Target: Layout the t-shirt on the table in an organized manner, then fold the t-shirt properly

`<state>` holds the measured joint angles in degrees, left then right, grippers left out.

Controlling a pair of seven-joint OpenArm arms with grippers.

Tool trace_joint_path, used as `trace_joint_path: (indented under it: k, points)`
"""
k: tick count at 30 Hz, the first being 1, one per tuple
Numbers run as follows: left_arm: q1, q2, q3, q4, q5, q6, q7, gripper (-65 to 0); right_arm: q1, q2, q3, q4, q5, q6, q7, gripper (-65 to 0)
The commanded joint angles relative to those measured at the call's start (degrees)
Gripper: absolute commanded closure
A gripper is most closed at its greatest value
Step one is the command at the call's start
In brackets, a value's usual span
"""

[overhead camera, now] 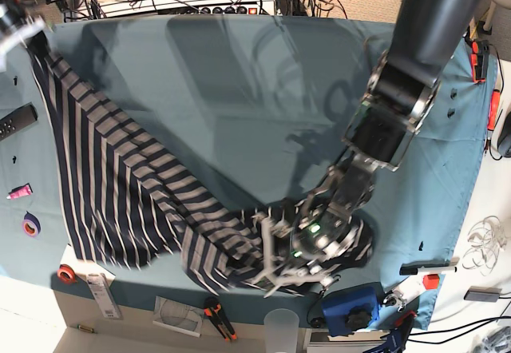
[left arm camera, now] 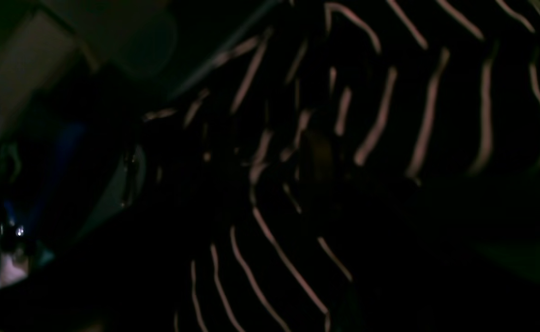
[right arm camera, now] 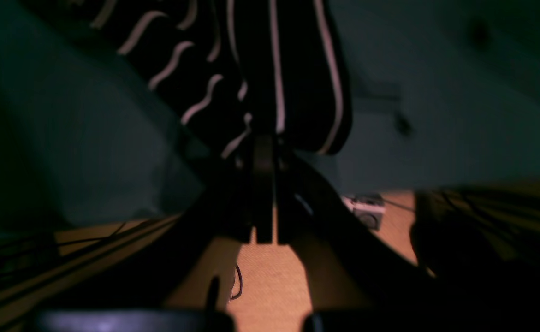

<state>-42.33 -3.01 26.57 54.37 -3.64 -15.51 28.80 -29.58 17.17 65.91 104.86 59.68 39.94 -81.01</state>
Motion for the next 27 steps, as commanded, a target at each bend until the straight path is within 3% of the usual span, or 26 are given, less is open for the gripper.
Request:
trace_joint_path:
  k: [1,4,6,10,14,16,18,21,23,27]
  points:
    - [-2.19,1.11,-0.17,0.87,0.02,-2.01,-0.24,-24.1,-0.98,1.22,1.25,0.87,0.5,0.06,1.01,0.0]
    - [-2.23,3.34,-0.09,0.87,0.04,-10.29,-0.17,-24.1,-2.84,1.22,1.81,0.87,0.17,0.06,1.01,0.0]
    - [-2.1,4.68,0.0,0.87,0.04,-13.4,-0.35,-24.1,-4.31,0.92,1.81,0.87,-1.11,0.06,1.01,0.0]
    - [-1.03,6.71,1.46,0.87,2.36,-16.41,-3.45,-24.1,-6.58,-1.22,2.12,0.79,-2.73,0.06,1.01,0.0]
    - [0.0,6.95,7.87,0.85,13.35,-16.26,-13.05,-24.1,-7.15,-2.99,2.47,0.79,-3.65,0.06,1.01,0.0]
    - [0.59,6.95,12.24,0.85,20.04,-13.73,-15.5,-24.1,-7.32,-3.34,2.86,0.79,-4.22,0.06,1.01,0.0]
    - [1.4,6.97,16.46,0.85,24.11,-9.03,-16.9,-24.1,-7.96,-3.34,3.13,0.79,-4.0,0.06,1.01,0.0]
    - [2.01,6.99,22.27,0.85,24.24,0.07,-16.87,-24.1,-9.7,-3.37,3.15,0.79,-4.0,0.06,1.01,0.0]
    - [1.99,7.08,24.9,0.85,24.28,4.33,-16.87,-24.1,-11.13,-3.37,3.15,0.79,-2.89,0.06,1.01,0.0]
    - [2.01,7.48,26.18,0.68,26.16,5.42,-17.79,-24.1,-12.74,-3.37,3.17,0.79,2.19,0.06,1.01,0.0]
